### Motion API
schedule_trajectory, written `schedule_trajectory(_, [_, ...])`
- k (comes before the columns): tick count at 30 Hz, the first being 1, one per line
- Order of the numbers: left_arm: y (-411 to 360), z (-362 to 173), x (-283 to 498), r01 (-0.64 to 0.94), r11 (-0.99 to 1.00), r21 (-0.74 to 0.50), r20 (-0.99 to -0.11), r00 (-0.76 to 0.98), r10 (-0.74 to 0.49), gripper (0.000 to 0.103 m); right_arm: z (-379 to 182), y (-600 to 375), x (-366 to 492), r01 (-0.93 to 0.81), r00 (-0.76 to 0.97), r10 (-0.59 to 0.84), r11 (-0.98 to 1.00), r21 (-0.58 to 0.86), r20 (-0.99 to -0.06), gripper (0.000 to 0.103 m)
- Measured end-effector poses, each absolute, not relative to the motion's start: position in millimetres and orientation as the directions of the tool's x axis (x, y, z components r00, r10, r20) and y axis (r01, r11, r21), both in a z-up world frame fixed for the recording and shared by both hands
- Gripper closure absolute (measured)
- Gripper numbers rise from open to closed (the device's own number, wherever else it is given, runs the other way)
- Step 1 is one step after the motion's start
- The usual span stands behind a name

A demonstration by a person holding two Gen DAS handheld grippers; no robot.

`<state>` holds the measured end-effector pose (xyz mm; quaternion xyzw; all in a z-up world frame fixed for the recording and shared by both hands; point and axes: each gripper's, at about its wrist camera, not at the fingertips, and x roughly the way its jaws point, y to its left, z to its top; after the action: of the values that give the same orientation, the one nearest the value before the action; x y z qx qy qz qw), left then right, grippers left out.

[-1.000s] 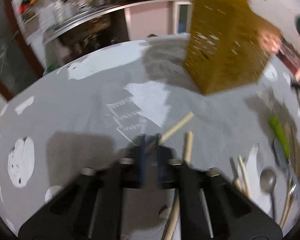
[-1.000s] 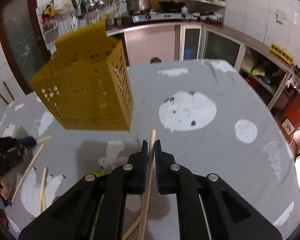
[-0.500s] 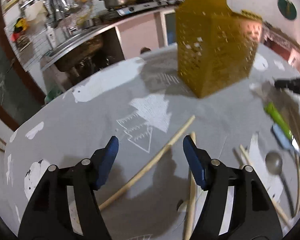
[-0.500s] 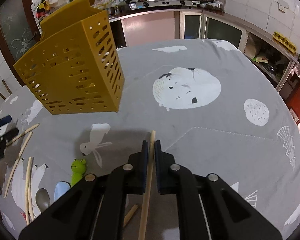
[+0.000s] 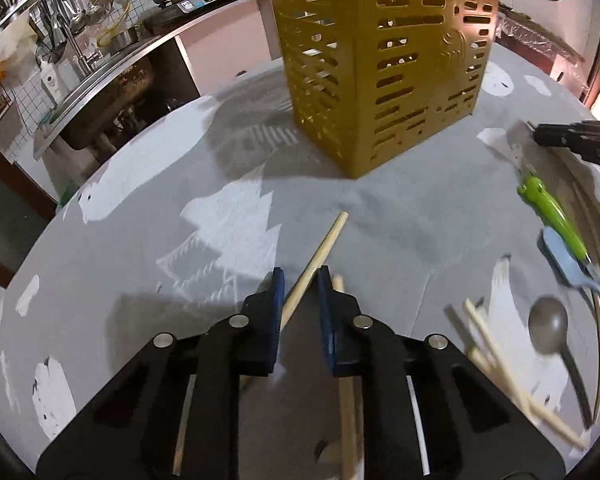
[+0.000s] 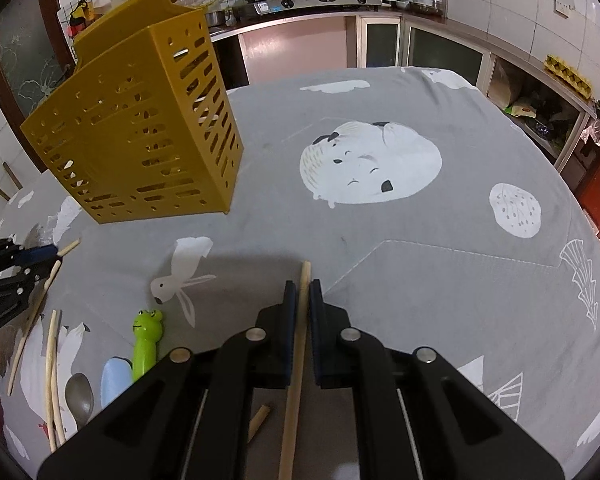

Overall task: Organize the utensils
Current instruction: 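Lift the chopstick off the table with the left tool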

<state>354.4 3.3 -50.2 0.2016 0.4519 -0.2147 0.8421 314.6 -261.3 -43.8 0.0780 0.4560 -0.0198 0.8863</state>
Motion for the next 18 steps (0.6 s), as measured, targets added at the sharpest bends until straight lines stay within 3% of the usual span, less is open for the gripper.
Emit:
schedule_trajectory(7, [18, -45, 374, 0.383, 0.923, 0.016, -0.865, 0.469, -0.179, 0.090, -41, -249, 317, 0.078, 0.579, 0.053, 0.990, 0.119, -0.814, 0.096])
schedule_trajectory(14, [38, -45, 365, 0.202, 0.975, 0.093, -0.848, 0.529, -0.028, 0.093, -40, -243, 323, 0.068, 0.583, 0.065, 0.989, 0.128, -0.810, 0.096])
schedule_trajectory(18, [39, -44, 375, 0.185, 0.980, 0.077, -0.860, 0.510, -0.029, 0.091, -43, -243, 327, 0.070, 0.580, 0.059, 0.990, 0.122, -0.812, 0.096])
